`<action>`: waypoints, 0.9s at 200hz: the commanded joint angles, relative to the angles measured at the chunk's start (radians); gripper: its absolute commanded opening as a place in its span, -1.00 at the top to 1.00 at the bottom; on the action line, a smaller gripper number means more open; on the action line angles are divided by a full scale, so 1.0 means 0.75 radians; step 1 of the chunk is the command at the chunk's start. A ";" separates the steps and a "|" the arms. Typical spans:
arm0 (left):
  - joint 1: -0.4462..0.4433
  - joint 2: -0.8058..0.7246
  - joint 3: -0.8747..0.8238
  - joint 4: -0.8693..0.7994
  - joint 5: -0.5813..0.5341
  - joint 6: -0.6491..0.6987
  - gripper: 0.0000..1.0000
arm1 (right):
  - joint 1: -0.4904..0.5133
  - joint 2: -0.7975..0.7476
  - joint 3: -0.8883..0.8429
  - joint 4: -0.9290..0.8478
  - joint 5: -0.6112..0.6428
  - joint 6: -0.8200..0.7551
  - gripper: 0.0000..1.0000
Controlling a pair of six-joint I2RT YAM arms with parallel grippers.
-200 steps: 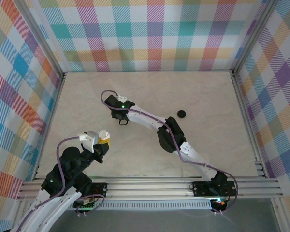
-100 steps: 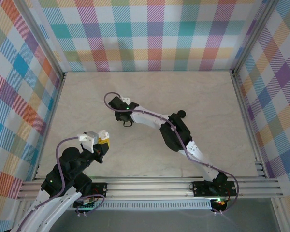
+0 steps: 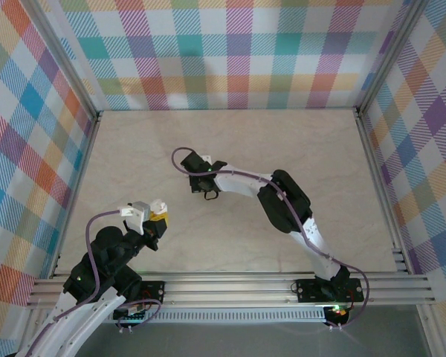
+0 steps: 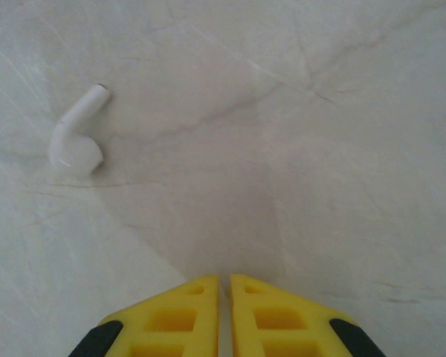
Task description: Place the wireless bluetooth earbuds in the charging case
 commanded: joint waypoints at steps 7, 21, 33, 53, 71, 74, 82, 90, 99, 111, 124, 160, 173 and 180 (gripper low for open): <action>0.003 0.005 0.010 -0.006 -0.036 0.004 1.00 | -0.012 -0.088 -0.015 0.068 -0.032 -0.039 0.68; 0.003 0.005 0.012 -0.006 -0.040 0.004 1.00 | -0.012 -0.073 0.023 0.101 -0.063 -0.084 0.54; 0.003 0.005 0.017 -0.007 -0.040 0.004 1.00 | -0.013 -0.039 0.084 0.093 -0.095 -0.131 0.47; 0.003 0.006 0.024 -0.016 -0.043 0.004 1.00 | -0.014 0.046 0.249 0.013 -0.132 -0.185 0.36; 0.003 0.005 0.024 -0.020 -0.045 0.006 1.00 | -0.014 0.125 0.384 -0.062 -0.136 -0.182 0.23; 0.003 0.005 0.025 -0.018 -0.045 0.006 1.00 | -0.014 0.139 0.403 -0.071 -0.136 -0.179 0.21; 0.003 0.006 0.025 -0.016 -0.046 0.006 1.00 | -0.014 0.180 0.465 -0.109 -0.137 -0.158 0.14; 0.003 0.005 0.024 -0.016 -0.046 0.006 1.00 | -0.016 0.223 0.537 -0.165 -0.130 -0.132 0.09; 0.003 0.003 0.025 -0.018 -0.049 0.006 1.00 | -0.016 0.269 0.615 -0.221 -0.123 -0.112 0.06; 0.003 0.002 0.025 -0.020 -0.049 0.005 1.00 | -0.016 0.321 0.690 -0.257 -0.119 -0.087 0.02; 0.003 -0.001 0.022 -0.022 -0.046 0.008 1.00 | -0.015 0.367 0.743 -0.267 -0.109 -0.070 0.01; 0.003 -0.023 0.018 -0.044 -0.048 0.008 1.00 | -0.016 0.444 0.839 -0.294 -0.102 0.004 -0.01; 0.003 -0.034 0.017 -0.048 -0.048 0.004 1.00 | -0.016 0.456 0.845 -0.301 -0.100 0.026 0.00; 0.003 -0.039 0.018 -0.050 -0.046 0.001 1.00 | -0.015 0.459 0.845 -0.308 -0.099 0.033 0.01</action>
